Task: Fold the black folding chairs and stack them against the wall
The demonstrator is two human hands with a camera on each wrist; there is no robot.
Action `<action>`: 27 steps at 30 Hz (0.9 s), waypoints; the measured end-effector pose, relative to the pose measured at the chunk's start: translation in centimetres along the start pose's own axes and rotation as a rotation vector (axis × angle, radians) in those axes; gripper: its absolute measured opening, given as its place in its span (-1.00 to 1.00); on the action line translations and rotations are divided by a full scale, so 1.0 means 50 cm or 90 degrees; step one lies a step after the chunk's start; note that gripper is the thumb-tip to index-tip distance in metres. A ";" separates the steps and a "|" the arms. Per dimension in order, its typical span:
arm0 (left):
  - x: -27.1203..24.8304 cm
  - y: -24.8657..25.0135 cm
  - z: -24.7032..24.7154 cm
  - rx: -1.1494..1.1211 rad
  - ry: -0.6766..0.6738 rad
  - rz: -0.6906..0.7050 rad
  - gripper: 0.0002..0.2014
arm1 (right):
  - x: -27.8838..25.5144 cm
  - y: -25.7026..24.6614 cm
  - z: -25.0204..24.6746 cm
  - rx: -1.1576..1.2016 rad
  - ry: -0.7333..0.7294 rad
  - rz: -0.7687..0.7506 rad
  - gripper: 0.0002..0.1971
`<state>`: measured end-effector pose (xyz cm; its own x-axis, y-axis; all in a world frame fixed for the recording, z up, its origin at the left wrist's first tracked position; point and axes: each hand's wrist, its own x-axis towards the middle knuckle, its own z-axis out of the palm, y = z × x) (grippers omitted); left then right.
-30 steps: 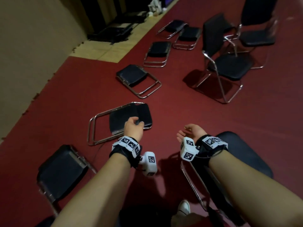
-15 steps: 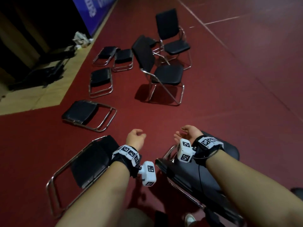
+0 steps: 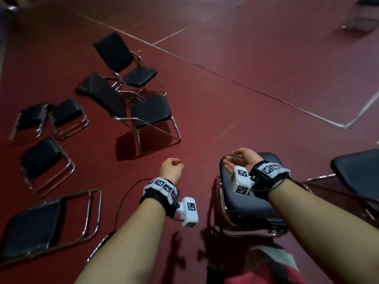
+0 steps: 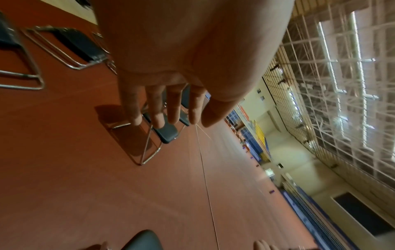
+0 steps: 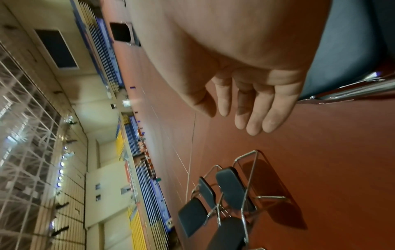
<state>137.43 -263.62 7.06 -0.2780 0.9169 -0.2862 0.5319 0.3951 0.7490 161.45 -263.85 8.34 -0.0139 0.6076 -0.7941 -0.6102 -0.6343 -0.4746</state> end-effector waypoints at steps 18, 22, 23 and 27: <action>0.226 0.237 0.189 0.125 -0.349 0.251 -0.77 | 0.062 -0.076 -0.062 0.303 0.193 -0.110 -0.90; 0.257 0.278 0.226 0.153 -0.426 0.287 -0.77 | 0.059 -0.092 -0.069 0.376 0.236 -0.140 -0.84; 0.269 0.292 0.238 0.164 -0.452 0.301 -0.77 | 0.061 -0.097 -0.069 0.400 0.247 -0.156 -0.83; 0.314 0.329 0.292 0.218 -0.554 0.372 -0.75 | 0.061 -0.101 -0.068 0.523 0.297 -0.224 -0.84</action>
<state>153.48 -241.90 6.15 0.6759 0.6399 -0.3657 0.6287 -0.2416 0.7392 167.18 -260.43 7.01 0.4759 0.3372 -0.8123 -0.8795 0.1776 -0.4416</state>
